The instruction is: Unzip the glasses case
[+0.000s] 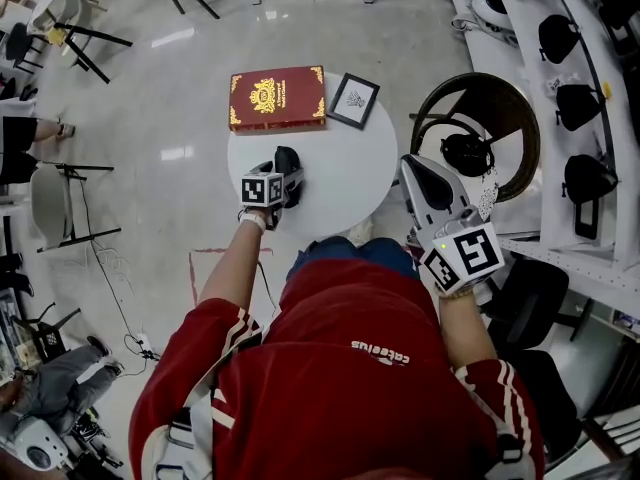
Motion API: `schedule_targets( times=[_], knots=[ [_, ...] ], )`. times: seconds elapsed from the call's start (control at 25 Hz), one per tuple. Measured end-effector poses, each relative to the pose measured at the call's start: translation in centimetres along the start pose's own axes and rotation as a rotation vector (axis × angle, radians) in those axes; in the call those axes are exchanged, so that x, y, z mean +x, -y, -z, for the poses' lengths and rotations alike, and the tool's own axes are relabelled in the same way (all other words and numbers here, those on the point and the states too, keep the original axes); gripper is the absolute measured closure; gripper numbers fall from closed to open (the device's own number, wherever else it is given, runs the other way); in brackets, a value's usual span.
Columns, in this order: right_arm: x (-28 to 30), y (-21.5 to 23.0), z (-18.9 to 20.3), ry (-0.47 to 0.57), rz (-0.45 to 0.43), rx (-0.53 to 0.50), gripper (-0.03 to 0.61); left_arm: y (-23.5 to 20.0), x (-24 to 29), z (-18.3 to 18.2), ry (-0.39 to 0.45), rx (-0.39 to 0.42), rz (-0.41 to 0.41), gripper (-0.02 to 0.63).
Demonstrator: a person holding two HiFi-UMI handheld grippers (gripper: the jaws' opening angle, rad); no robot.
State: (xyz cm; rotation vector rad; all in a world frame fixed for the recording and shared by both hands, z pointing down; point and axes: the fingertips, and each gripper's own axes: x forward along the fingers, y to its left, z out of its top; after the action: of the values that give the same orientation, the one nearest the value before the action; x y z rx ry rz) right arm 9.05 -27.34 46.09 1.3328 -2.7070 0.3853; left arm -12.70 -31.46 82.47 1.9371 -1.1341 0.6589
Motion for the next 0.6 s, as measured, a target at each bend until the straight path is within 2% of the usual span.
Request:
schedule_targets(
  times=[0.24,0.48,0.6],
  knots=[
    [-0.3,0.8,0.4,-0.018,-0.002,0.017,0.563,2.2,2.1,0.8,-0.08,0.022,-0.025,0.221],
    [-0.7,1.9,0.3,-0.028,0.015,0.034,0.563,3.1,2.9,1.4,-0.123,0.024,-0.019,0.222],
    [-0.9,2.2,0.7,-0.037,0.022,0.047,0.563,2.6,3.0,1.9,-0.141,0.015,-0.046,0.283]
  ],
)
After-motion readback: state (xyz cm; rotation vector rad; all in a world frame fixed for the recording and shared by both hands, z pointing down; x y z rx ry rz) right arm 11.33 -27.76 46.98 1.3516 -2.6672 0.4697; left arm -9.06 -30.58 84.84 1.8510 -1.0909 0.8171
